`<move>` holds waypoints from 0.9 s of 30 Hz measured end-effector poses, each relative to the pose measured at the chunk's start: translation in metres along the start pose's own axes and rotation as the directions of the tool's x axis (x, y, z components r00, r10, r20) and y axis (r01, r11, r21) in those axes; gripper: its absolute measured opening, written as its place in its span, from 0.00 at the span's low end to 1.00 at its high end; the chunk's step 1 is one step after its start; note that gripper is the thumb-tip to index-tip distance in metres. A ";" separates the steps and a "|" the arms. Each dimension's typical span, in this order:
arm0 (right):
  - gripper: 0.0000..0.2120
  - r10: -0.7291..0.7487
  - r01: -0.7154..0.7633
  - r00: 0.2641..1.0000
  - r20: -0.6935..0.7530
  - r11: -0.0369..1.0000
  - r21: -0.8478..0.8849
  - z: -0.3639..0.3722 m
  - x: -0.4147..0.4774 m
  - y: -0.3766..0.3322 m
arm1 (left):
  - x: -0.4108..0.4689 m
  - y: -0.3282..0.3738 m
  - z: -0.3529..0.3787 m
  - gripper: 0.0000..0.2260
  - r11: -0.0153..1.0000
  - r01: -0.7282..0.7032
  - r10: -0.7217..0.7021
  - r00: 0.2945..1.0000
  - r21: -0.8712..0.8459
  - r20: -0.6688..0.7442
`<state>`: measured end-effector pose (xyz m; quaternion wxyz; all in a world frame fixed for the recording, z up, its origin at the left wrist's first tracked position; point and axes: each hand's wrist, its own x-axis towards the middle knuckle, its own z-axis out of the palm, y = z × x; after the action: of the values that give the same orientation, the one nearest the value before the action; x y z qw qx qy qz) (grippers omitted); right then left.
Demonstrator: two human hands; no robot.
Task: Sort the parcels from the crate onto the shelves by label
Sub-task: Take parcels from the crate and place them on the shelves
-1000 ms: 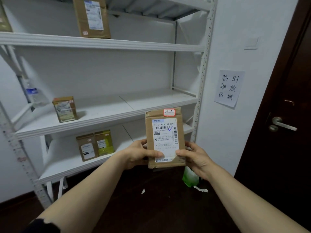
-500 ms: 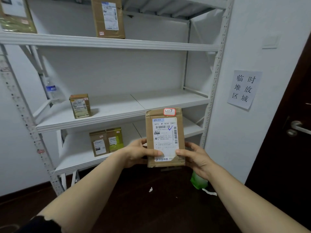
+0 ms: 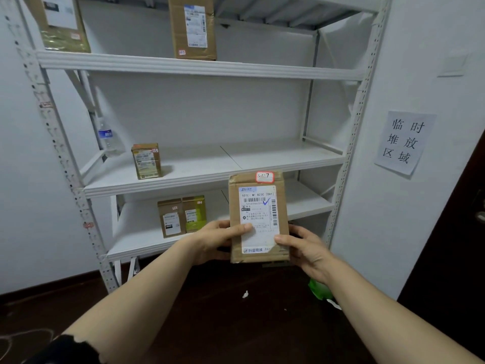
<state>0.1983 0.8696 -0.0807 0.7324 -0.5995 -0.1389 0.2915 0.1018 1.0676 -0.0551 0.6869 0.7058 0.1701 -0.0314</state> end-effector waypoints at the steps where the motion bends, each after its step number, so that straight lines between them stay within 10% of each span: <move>1: 0.30 0.003 -0.003 1.000 0.008 1.000 0.000 0.001 0.001 0.001 | -0.001 -0.001 -0.002 0.28 1.000 0.004 -0.004 1.000 -0.013 -0.004; 11: 0.33 0.016 -0.015 0.997 0.076 1.000 -0.020 0.008 0.005 0.011 | -0.011 -0.009 -0.012 0.26 1.000 0.000 0.000 1.000 -0.016 -0.007; 20: 0.56 0.083 -0.070 0.974 0.211 0.995 -0.069 0.022 0.034 0.042 | -0.022 -0.033 -0.027 0.23 0.997 0.046 -0.054 0.989 -0.062 -0.136; 27: 0.34 0.050 -0.044 0.978 0.202 0.998 -0.035 0.052 0.066 0.049 | -0.001 -0.050 -0.066 0.22 0.993 0.022 -0.047 0.974 -0.115 -0.221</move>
<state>0.2091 0.9558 -0.1246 0.6981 -0.5809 -0.2029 0.3662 0.0744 1.1322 -0.0990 0.7014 0.6621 0.2600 0.0459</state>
